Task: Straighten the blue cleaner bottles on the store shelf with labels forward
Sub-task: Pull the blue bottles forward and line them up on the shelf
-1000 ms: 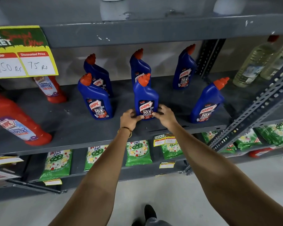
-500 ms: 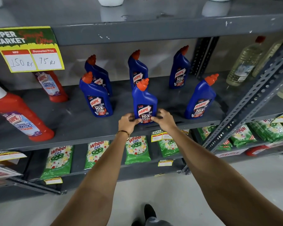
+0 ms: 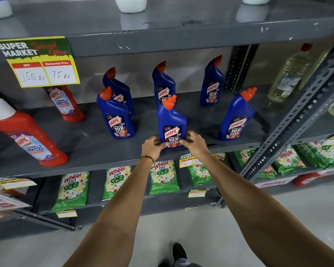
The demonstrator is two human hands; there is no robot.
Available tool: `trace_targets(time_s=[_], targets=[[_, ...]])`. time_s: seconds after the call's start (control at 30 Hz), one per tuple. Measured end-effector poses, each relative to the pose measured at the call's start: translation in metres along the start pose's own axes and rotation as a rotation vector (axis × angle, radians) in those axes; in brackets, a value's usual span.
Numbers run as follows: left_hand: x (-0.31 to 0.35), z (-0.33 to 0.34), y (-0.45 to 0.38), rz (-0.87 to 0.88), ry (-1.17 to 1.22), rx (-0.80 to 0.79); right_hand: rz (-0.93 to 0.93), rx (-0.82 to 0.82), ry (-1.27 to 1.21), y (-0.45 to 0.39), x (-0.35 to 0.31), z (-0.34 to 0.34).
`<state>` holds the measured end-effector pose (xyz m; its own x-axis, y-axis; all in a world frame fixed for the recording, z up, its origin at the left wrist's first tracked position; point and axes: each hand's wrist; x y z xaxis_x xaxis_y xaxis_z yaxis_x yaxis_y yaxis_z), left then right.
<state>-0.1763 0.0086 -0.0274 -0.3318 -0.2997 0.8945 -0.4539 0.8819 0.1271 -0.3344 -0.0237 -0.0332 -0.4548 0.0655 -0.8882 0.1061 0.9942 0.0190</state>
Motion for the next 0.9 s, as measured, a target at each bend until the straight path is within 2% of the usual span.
trace_targets(time_s=[0.3, 0.7, 0.9], targets=[[-0.005, -0.008, 0.001, 0.018, -0.065, -0.001, 0.093, 0.044, 0.036, 0.004, 0.003, 0.0], [-0.038, -0.089, -0.005, 0.01, -0.037, 0.009, 0.228, 0.369, -0.034, 0.062, -0.021, 0.036], [-0.054, -0.129, -0.016, 0.022, -0.035, 0.068, 0.186, 0.254, 0.041, 0.084, -0.045, 0.078]])
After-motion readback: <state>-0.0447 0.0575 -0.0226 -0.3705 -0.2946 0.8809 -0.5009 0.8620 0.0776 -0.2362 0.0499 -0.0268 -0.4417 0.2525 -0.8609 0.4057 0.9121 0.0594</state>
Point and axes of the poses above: each hand's wrist, its own y-axis away from the middle knuckle, its own z-axis out of the palm, x = y × z, and after that the axes turned 13 degrees about x, right-handed
